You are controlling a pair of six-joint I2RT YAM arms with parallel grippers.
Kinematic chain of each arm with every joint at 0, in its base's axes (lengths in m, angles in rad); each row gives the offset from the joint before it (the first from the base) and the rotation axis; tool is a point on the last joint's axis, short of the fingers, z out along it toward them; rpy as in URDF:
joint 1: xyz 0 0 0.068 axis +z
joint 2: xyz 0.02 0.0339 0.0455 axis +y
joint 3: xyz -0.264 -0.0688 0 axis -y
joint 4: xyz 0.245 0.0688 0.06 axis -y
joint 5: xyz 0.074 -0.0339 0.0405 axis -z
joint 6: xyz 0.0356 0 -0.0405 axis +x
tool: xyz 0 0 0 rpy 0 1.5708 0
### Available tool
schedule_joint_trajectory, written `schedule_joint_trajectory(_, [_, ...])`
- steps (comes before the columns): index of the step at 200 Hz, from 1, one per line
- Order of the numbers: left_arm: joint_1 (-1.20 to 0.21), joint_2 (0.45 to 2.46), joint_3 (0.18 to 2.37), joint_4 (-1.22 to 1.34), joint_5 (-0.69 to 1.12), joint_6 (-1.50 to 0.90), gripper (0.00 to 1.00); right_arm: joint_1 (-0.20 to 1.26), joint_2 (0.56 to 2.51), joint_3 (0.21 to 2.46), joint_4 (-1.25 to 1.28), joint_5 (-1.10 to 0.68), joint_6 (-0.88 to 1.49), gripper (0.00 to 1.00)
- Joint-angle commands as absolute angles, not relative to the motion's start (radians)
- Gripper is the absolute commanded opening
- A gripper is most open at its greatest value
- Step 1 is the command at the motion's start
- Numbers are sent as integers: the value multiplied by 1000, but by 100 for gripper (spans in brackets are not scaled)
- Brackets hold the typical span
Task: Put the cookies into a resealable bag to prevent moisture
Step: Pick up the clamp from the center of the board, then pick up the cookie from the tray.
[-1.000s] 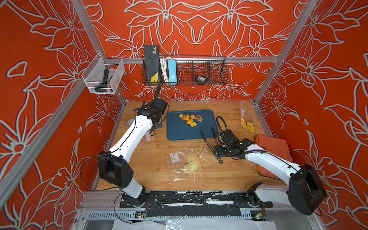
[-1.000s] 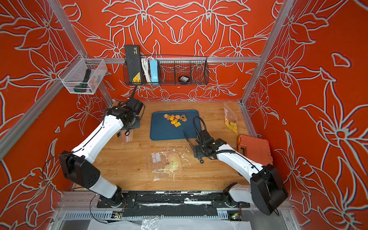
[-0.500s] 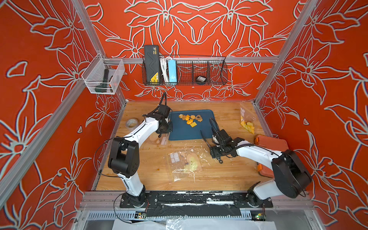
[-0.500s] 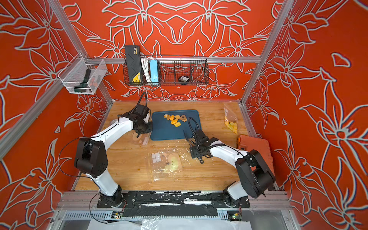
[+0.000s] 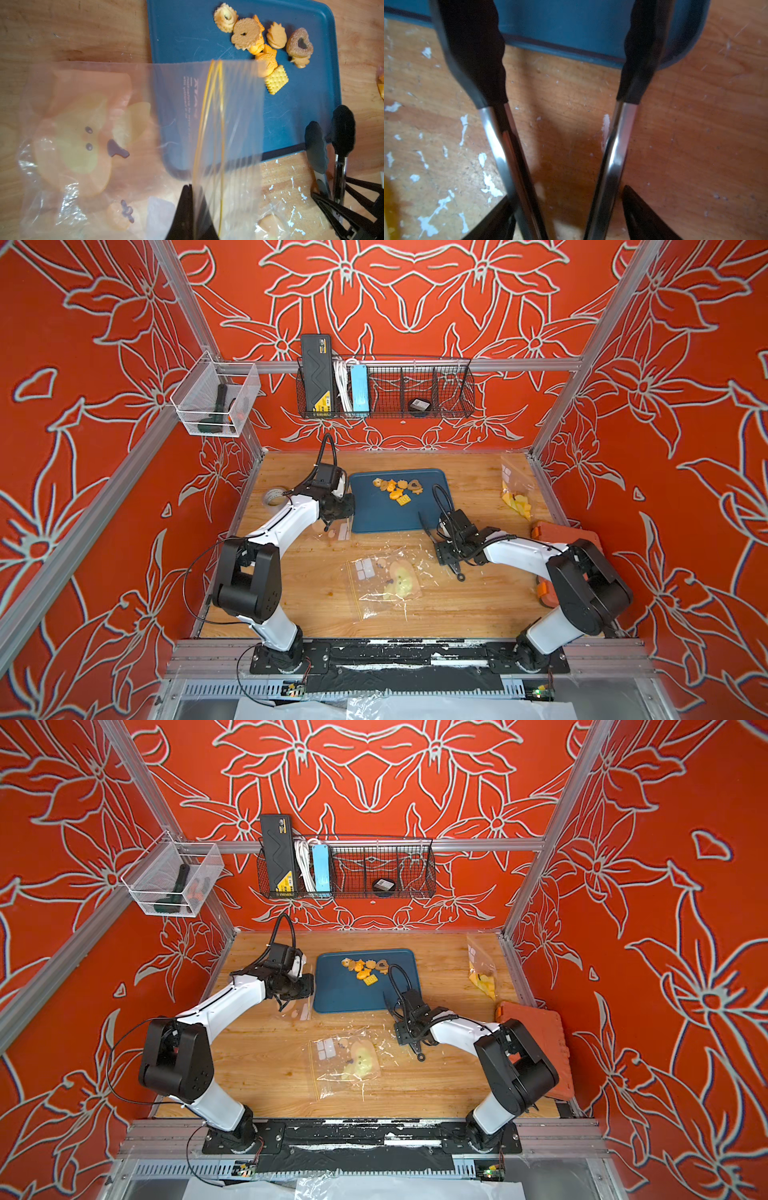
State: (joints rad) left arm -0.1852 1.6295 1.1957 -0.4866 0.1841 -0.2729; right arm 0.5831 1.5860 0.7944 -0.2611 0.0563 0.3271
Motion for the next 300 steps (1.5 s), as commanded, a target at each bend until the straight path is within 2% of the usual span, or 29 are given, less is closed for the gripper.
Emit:
schedule_joint_trajectory(1, [-176, 1610, 1192, -466, 208, -264, 0, 581, 1609, 798, -232, 83, 327, 71])
schedule_joint_trajectory(33, [-173, 1600, 1182, -462, 214, -261, 0, 583, 1551, 783, -244, 91, 325, 66])
schedule_joint_trajectory(56, [-173, 1600, 1185, -461, 221, -259, 0, 583, 1463, 771, -280, 110, 327, 56])
schedule_joint_trajectory(95, [-173, 1605, 1188, -460, 239, -261, 0, 583, 1349, 799, -376, 110, 324, 56])
schedule_joint_trajectory(129, [-173, 1639, 1262, -489, 231, -271, 0, 583, 1315, 876, -445, 37, 284, 56])
schedule_joint_trajectory(159, [-173, 1714, 1356, -543, 212, -271, 0, 583, 1391, 990, -491, -63, 230, 56])
schedule_joint_trajectory(188, [-172, 1729, 1341, -525, 209, -300, 0, 581, 1531, 1126, -566, -42, 216, 54])
schedule_joint_trajectory(219, [-169, 1706, 1339, -533, 192, -329, 0, 581, 1646, 1218, -569, -123, 175, 56])
schedule_joint_trajectory(300, [-165, 1667, 1302, -493, 203, -311, 0, 581, 1829, 1364, -598, -72, 141, 62])
